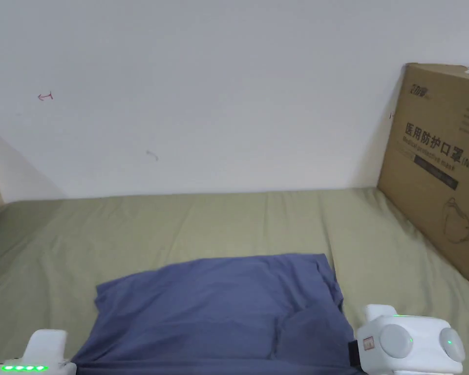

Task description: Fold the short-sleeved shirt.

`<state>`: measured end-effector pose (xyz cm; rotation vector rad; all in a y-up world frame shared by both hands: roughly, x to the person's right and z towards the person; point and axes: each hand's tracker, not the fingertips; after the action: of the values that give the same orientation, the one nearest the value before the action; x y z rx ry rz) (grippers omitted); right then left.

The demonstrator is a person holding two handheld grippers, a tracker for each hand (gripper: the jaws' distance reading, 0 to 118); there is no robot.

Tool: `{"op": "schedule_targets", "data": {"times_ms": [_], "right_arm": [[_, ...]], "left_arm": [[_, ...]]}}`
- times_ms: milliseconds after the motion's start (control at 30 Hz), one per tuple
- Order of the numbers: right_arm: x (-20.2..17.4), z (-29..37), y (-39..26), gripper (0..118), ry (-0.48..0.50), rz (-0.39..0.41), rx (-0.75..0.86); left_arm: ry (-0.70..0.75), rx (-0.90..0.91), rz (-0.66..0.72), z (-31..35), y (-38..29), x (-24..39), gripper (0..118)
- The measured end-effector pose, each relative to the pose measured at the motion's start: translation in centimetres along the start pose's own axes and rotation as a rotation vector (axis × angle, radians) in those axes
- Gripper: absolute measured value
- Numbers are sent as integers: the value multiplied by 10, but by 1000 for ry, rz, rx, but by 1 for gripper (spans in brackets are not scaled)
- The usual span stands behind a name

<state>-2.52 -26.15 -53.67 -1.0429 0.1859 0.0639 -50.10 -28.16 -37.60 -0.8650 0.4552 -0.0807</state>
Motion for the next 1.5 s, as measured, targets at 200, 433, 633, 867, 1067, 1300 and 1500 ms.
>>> {"op": "schedule_targets", "data": {"times_ms": [200,433,633,867,1067,1300,1500], "right_arm": [[18,53,-131,5,55,-5,-65],[25,71,-201,5,56,-42,-81],[24,76,-197,26,53,-62,-41],[29,89,-199,65,16,-94,-16],[17,114,-207,61,40,-47,63],[-4,112,-229,1,96,-13,33],[-18,108,-228,1,89,44,21]], "left_arm": [[-5,-40,0,74,-101,-19,5],[-9,-67,-26,109,-158,-18,5],[7,-68,-48,110,-162,-10,34],[-47,-60,-3,132,-163,-18,104],[-162,-15,111,170,-179,-25,92],[-214,-122,149,172,-221,-17,0],[-207,-94,181,178,-213,-22,0]]}}
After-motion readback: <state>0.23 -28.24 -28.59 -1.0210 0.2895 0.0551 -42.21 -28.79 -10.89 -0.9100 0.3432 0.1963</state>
